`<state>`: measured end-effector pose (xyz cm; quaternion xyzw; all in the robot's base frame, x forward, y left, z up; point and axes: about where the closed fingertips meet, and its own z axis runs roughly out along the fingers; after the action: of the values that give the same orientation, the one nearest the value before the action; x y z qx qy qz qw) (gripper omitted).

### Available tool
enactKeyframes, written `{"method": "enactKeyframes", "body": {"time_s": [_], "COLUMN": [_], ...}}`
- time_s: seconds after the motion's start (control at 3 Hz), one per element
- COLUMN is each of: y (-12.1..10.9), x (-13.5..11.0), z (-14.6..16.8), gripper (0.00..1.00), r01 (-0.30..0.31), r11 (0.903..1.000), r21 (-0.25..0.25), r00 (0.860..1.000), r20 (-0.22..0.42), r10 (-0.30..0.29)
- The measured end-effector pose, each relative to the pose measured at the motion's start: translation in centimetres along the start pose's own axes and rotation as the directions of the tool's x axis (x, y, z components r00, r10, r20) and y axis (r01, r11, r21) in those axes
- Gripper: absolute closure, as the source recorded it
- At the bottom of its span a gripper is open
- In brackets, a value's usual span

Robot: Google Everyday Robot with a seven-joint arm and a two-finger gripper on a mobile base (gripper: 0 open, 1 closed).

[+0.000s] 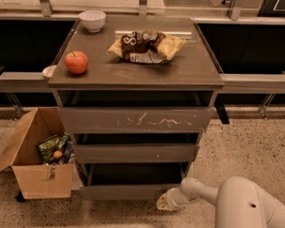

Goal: Close bottom drawer

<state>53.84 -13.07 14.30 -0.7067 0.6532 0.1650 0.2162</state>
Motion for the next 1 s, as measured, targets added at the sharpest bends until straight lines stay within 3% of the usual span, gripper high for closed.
{"method": "enactKeyframes", "body": {"time_s": [1.0], "y": [0.01], "x": [0.0], "z": [0.01], "gripper": [0.13], "r01": [0.0], "r11": [1.0], "r21": [0.0], "r00": [1.0], "r20": [0.0], "r10": [0.0]}}
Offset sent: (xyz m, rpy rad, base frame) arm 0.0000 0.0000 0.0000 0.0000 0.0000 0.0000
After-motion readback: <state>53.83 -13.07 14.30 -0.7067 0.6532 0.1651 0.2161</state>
